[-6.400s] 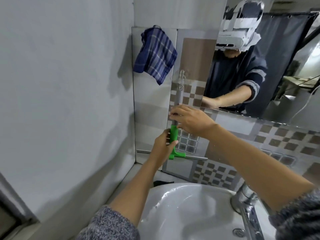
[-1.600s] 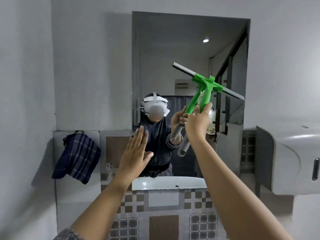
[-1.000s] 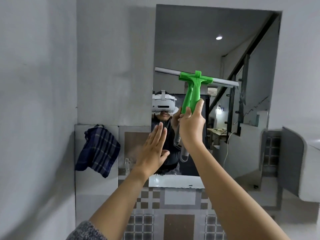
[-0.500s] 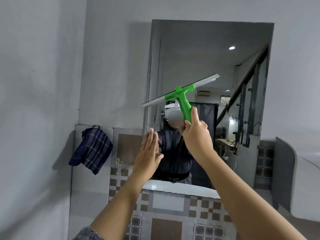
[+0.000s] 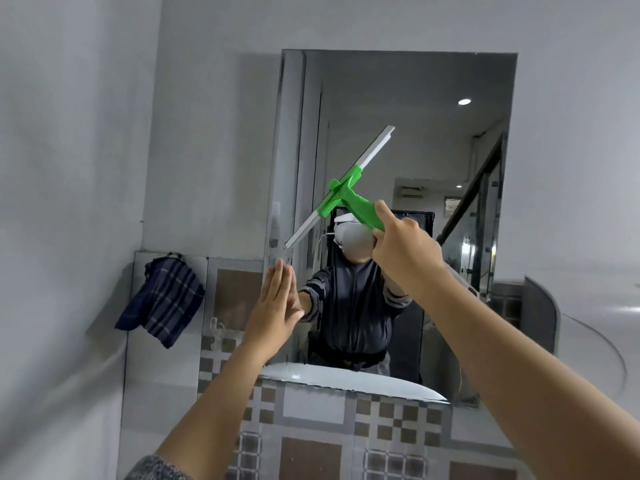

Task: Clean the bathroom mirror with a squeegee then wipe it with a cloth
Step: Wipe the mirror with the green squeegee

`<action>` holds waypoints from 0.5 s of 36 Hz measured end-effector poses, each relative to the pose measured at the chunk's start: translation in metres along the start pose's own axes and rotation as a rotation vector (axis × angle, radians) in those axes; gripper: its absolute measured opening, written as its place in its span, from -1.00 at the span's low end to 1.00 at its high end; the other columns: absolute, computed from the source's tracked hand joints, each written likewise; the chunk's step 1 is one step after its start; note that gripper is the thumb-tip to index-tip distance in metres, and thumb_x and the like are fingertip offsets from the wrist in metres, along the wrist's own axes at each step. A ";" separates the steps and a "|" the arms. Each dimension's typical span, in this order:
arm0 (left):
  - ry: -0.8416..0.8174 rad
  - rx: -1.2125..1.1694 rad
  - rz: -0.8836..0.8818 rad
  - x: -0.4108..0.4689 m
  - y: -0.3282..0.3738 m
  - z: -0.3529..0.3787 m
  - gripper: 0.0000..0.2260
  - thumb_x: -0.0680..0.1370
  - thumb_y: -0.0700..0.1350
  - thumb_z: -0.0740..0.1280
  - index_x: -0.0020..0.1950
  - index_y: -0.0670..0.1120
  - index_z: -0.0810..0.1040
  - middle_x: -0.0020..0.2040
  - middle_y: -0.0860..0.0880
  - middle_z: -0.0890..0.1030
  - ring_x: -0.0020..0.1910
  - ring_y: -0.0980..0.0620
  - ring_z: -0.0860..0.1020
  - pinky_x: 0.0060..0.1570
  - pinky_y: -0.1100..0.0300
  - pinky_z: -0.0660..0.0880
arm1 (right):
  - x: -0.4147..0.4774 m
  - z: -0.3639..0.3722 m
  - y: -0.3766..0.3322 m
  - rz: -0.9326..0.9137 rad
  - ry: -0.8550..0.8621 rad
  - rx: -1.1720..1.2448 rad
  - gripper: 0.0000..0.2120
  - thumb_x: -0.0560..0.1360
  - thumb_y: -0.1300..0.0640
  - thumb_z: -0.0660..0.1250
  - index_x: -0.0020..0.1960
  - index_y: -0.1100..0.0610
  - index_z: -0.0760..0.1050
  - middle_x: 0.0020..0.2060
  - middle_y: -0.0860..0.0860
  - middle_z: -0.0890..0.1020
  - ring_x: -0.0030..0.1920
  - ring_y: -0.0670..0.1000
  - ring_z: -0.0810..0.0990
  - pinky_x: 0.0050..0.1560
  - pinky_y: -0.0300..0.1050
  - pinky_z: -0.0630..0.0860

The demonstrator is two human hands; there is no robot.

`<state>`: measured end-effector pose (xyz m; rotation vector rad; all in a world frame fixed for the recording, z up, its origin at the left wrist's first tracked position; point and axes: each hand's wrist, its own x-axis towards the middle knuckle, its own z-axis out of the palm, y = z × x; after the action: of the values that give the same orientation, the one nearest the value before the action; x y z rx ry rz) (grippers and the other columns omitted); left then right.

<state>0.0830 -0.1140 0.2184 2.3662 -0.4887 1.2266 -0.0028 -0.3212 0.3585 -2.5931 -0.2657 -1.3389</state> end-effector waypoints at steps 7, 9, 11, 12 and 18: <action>0.022 -0.017 0.043 -0.001 -0.005 0.001 -0.17 0.50 -0.03 0.33 0.46 -0.04 -0.27 0.47 0.08 -0.30 0.46 0.04 -0.26 0.28 0.22 0.08 | 0.003 -0.021 0.022 -0.067 -0.010 -0.106 -0.54 0.57 0.12 0.11 0.44 -0.03 0.11 -0.12 0.14 0.55 -0.23 0.14 0.47 -0.30 -0.04 0.42; 0.031 -0.022 0.058 -0.001 -0.007 0.000 -0.17 0.49 -0.03 0.34 0.47 -0.05 -0.25 0.48 0.07 -0.27 0.47 0.03 -0.24 0.26 0.23 0.15 | 0.001 -0.027 0.026 -0.070 0.000 -0.133 -0.54 0.57 0.10 0.11 0.45 -0.04 0.12 -0.05 0.17 0.57 -0.18 0.17 0.51 -0.26 -0.02 0.45; 0.035 -0.023 0.077 -0.001 -0.010 0.000 -0.17 0.48 -0.01 0.35 0.48 -0.06 -0.22 0.49 0.04 -0.24 0.48 0.02 -0.20 0.27 0.20 0.20 | 0.000 -0.029 0.031 -0.069 0.003 -0.145 -0.55 0.58 0.08 0.11 0.44 -0.04 0.14 -0.06 0.16 0.57 -0.19 0.15 0.51 -0.25 -0.04 0.45; 0.038 -0.023 0.087 -0.001 -0.012 0.001 -0.17 0.47 0.00 0.35 0.48 -0.06 -0.20 0.50 0.03 -0.22 0.48 0.00 -0.18 0.28 0.18 0.21 | -0.001 -0.029 0.033 -0.069 0.000 -0.145 -0.57 0.58 0.07 0.12 0.43 -0.04 0.15 -0.08 0.15 0.57 -0.22 0.14 0.50 -0.27 -0.05 0.45; 0.065 -0.014 0.125 -0.001 -0.018 0.004 -0.15 0.44 -0.01 0.38 0.50 -0.09 -0.15 0.52 -0.06 -0.12 0.49 -0.08 -0.08 0.33 0.09 0.20 | -0.011 -0.032 0.041 -0.046 -0.009 -0.140 -0.59 0.56 0.09 0.13 0.40 -0.01 0.18 -0.17 0.12 0.54 -0.30 0.13 0.47 -0.32 -0.10 0.38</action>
<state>0.0941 -0.1005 0.2111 2.3056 -0.6296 1.3454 -0.0238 -0.3697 0.3630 -2.7231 -0.2432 -1.4096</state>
